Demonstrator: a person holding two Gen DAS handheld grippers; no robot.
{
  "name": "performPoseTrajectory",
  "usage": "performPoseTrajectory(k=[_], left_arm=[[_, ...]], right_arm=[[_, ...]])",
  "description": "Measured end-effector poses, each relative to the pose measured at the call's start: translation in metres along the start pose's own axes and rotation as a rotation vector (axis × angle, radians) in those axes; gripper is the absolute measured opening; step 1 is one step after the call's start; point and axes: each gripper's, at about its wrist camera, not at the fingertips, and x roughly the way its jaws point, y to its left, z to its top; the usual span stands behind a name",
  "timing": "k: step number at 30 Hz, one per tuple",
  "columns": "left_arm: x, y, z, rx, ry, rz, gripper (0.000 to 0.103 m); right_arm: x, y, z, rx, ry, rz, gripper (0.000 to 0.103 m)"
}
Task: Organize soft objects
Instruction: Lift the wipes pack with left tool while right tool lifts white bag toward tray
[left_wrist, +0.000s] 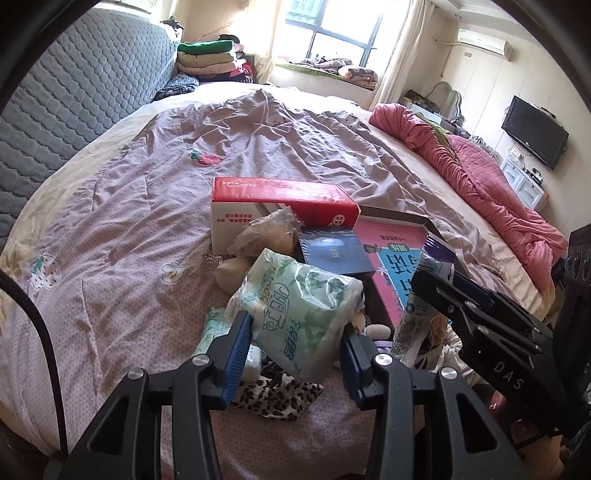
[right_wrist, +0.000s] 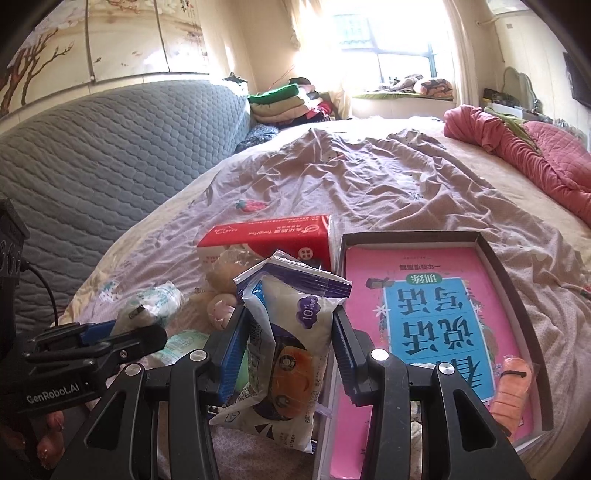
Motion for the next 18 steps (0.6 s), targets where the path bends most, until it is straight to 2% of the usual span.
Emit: performPoseTrajectory(k=[18], left_arm=[[-0.009,-0.058,0.004,0.096,-0.014,-0.015,0.045]], right_arm=[[-0.042,-0.037,0.007,0.066,-0.097,-0.039,0.046]])
